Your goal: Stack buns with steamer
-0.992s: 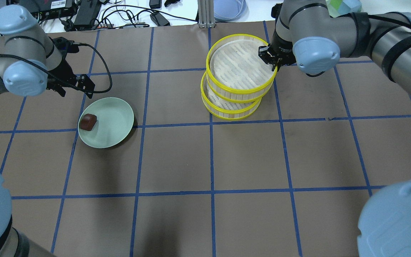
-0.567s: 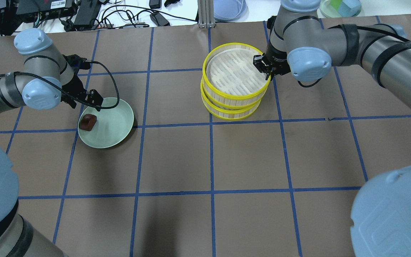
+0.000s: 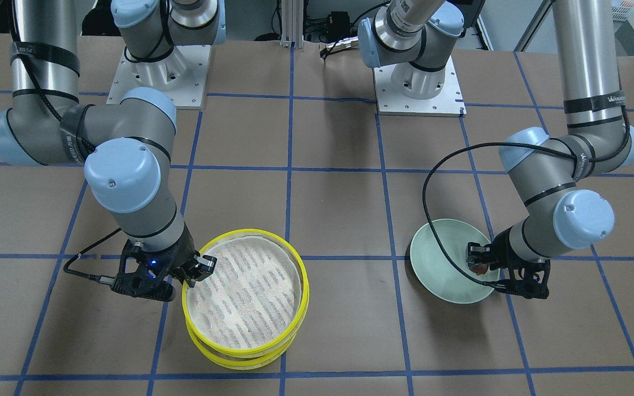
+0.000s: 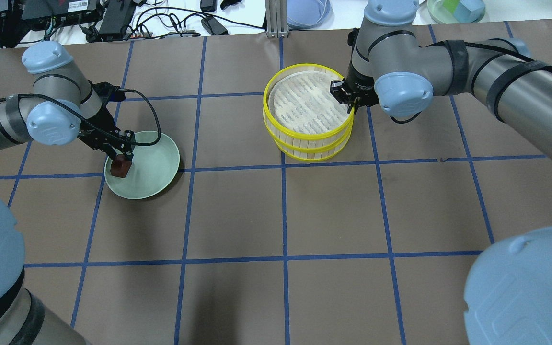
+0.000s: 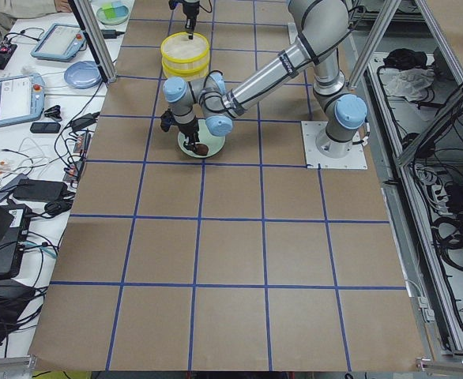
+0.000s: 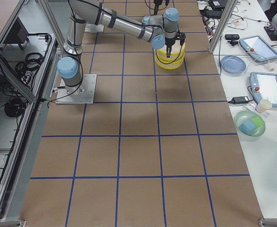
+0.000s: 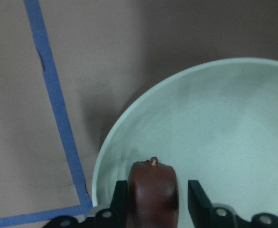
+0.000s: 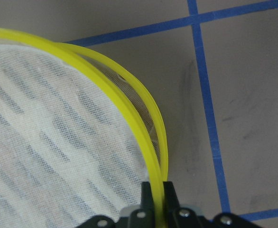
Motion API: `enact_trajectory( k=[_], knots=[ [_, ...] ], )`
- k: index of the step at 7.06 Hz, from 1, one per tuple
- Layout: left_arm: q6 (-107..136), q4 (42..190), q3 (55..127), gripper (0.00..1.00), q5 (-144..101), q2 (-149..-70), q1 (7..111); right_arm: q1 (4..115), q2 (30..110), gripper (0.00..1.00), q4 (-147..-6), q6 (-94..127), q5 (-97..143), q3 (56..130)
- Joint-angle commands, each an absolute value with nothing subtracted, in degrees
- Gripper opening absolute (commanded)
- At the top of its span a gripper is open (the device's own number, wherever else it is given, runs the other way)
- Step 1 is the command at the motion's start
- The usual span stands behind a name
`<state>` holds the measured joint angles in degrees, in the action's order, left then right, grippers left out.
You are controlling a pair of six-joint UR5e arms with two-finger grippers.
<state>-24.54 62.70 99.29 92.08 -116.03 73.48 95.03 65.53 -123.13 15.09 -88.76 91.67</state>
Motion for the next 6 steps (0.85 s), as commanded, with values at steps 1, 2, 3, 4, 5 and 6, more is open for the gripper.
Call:
enact_trajectory(
  k=[1,2,3,4,5,6],
  knots=[
    [-24.78,63.9,99.23,0.0,92.55,-115.75,73.39,95.01,65.48,0.0,-125.06,14.77,-88.94,91.41],
    [-25.13,63.72,98.71,0.0,92.55,-115.14,73.39,94.92,65.22,0.0,-125.24,14.68,-90.51,91.41],
    [-24.09,63.81,97.4,0.0,92.46,-114.35,73.39,94.92,65.13,0.0,-125.16,14.85,-91.83,91.49],
    [-20.51,63.98,95.56,0.0,91.94,-113.13,73.48,94.92,64.69,0.0,-125.24,14.94,-91.85,91.58],
    [-18.83,65.38,94.23,0.0,91.85,-111.9,73.74,94.92,64.51,0.0,-125.33,14.94,-91.76,91.58],
    [-17.16,65.91,93.44,0.0,91.76,-110.67,73.83,94.92,64.51,0.0,-125.25,15.46,-91.32,91.67]
  ],
)
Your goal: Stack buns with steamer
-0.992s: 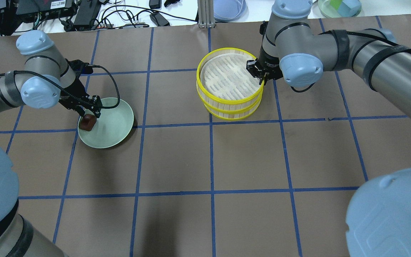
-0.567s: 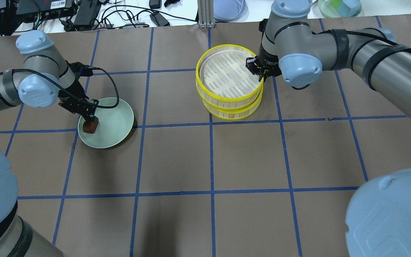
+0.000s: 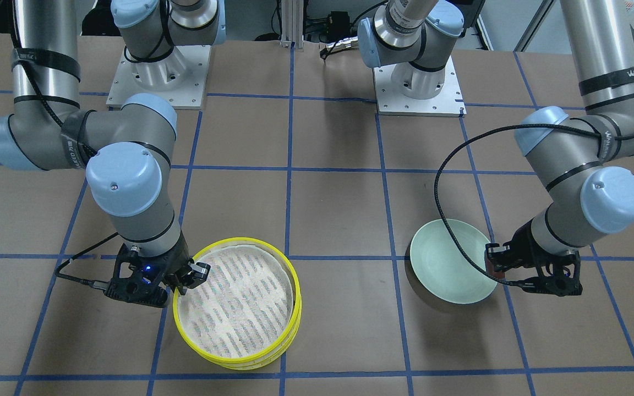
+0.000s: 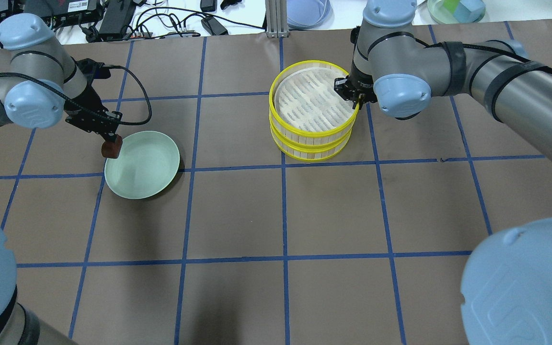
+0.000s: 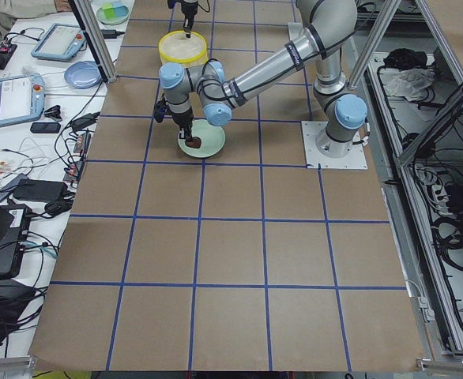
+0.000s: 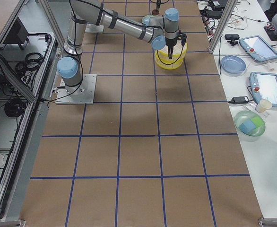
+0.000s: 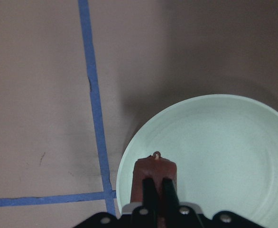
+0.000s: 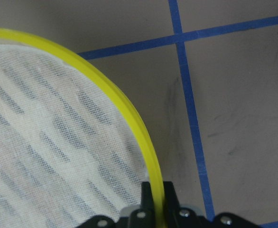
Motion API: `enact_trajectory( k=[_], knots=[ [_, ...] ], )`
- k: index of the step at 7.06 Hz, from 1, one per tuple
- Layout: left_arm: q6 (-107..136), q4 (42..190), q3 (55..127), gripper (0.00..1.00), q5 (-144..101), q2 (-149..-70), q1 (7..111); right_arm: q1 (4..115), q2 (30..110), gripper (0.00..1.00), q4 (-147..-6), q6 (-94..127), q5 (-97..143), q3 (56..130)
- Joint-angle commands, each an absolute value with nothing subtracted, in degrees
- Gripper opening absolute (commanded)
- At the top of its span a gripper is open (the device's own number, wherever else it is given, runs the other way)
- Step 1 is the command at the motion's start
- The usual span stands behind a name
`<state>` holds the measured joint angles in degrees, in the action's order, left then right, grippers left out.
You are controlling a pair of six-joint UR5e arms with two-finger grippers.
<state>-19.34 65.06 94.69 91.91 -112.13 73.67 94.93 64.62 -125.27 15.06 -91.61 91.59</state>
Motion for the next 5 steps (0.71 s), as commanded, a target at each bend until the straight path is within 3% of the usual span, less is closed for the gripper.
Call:
enact_trajectory(
  k=[1,4,5],
  knots=[
    [-14.35,66.0,92.91,0.0,91.76,-109.44,74.09,94.92,64.6,0.0,-125.07,15.56,-91.14,91.76],
    [-7.06,67.05,92.29,0.0,88.54,-106.62,74.88,94.92,64.34,0.0,-124.81,15.56,-91.14,91.76],
    [-2.85,67.32,91.68,0.0,85.55,-105.48,75.14,94.92,64.25,0.22,-124.8,15.56,-91.14,91.76]
  ],
)
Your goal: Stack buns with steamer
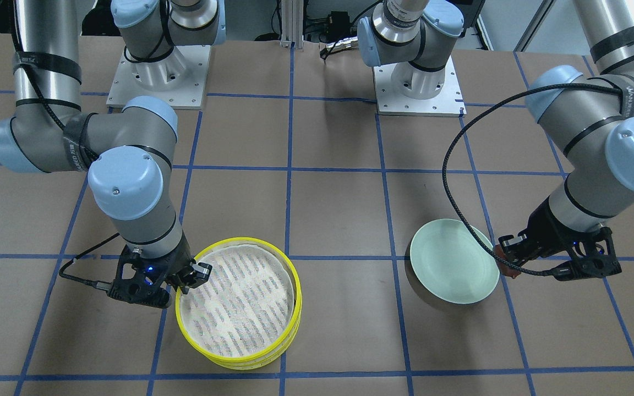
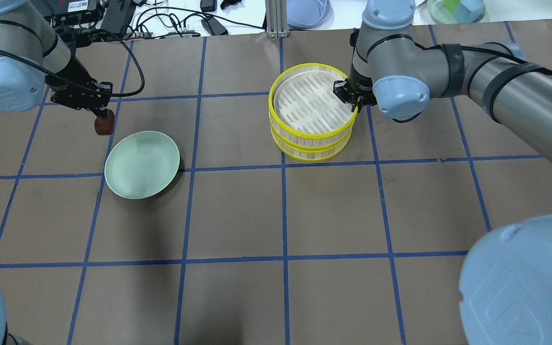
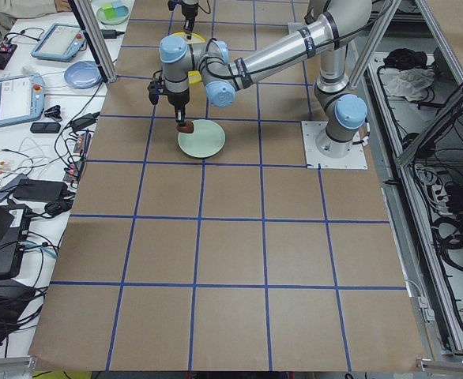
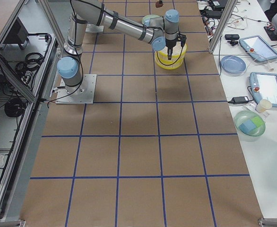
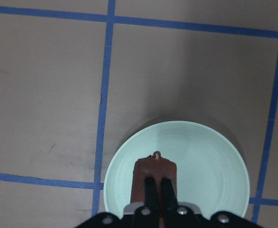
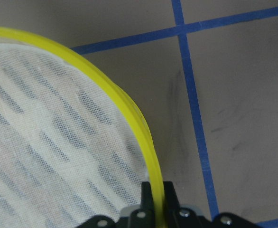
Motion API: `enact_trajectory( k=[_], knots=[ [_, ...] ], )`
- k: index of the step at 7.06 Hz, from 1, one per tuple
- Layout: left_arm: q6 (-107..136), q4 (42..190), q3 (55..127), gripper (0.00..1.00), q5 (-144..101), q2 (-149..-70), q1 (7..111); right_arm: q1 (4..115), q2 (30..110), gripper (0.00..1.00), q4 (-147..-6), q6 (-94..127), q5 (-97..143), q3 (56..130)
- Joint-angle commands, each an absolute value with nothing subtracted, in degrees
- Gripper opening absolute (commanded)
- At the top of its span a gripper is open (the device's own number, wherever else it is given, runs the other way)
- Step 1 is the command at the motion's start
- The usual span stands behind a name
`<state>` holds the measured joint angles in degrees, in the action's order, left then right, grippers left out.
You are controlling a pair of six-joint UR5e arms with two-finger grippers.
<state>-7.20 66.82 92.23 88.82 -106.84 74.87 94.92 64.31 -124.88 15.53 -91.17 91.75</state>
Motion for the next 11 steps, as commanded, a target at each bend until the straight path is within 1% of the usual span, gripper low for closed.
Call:
enact_trajectory(
  k=[1,2,3,4,6,8,10,11],
  knots=[
    [-0.12,67.32,90.19,0.0,85.69,-105.21,78.02,94.92,64.16,0.51,-124.72,15.64,-91.32,91.76],
    [4.7,67.32,88.09,0.0,85.78,-105.03,81.44,94.92,64.25,0.98,-124.8,15.64,-91.84,91.76],
    [8.14,67.32,86.41,0.0,85.35,-104.77,84.61,94.92,64.68,1.0,-124.28,15.73,-91.32,91.76],
    [15.05,66.54,85.7,0.0,85.08,-104.85,87.77,94.83,65.38,1.0,-124.02,15.38,-91.32,91.24],
    [25.44,62.0,85.6,0.0,82.38,-105.99,92.36,93.18,69.5,1.0,-121.05,9.1,-91.41,90.53],
    [31.27,58.04,85.69,0.0,79.81,-107.66,95.96,86.95,75.99,1.0,-110.18,2.06,-90.79,90.35],
    [37.94,51.63,85.69,0.0,75.71,-110.81,100.01,86.57,86.17,1.0,-98.76,0.97,-90.79,90.35],
    [38.58,48.46,85.69,0.0,74.8,-112.4,101.32,86.92,89.0,1.0,-95.74,1.05,-90.79,90.35]
  ],
)
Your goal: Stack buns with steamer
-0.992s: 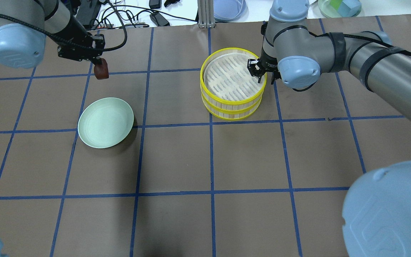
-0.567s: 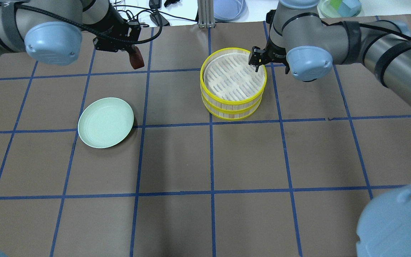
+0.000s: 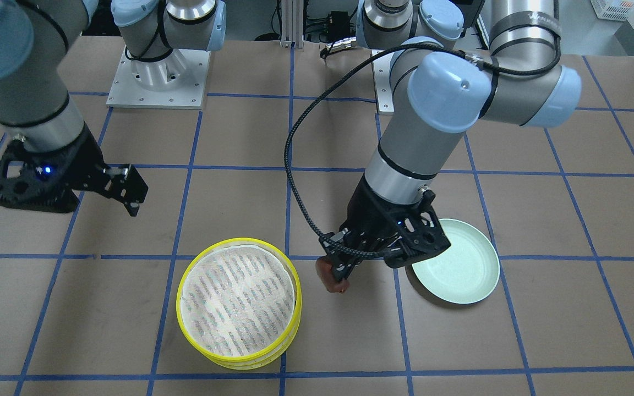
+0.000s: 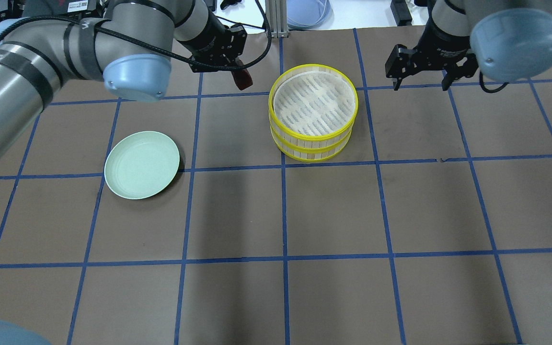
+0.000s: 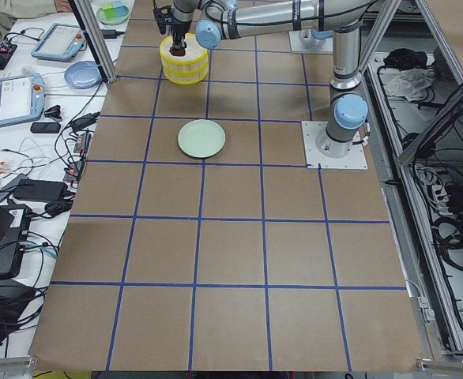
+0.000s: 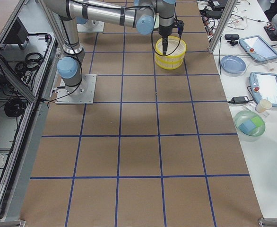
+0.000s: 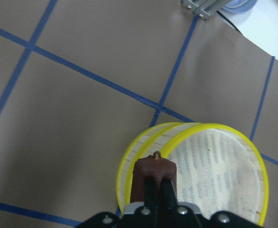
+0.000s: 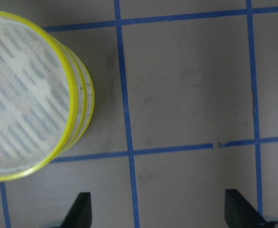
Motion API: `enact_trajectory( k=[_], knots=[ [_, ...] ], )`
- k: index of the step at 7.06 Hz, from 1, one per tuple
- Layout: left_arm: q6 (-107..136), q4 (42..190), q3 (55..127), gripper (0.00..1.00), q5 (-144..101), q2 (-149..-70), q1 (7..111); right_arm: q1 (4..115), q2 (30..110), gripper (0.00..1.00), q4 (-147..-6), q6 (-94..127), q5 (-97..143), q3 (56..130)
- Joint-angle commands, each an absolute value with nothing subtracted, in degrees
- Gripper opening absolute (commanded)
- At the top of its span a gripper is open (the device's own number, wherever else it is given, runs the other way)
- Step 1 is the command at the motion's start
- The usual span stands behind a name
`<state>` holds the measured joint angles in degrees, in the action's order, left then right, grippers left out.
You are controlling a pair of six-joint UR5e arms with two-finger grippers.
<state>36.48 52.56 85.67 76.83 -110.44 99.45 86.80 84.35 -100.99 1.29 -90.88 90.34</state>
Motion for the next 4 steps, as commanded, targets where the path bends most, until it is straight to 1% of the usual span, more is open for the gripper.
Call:
enact_trajectory(
  k=[1,4],
  knots=[
    [38.67,45.3,85.69,0.0,74.62,-113.98,102.29,87.18,90.16,1.0,-94.32,1.14,-90.79,90.26],
    [42.07,44.3,86.3,0.0,74.18,-117.86,103.44,91.83,90.18,1.0,-94.13,2.37,-91.58,88.25]
  ],
)
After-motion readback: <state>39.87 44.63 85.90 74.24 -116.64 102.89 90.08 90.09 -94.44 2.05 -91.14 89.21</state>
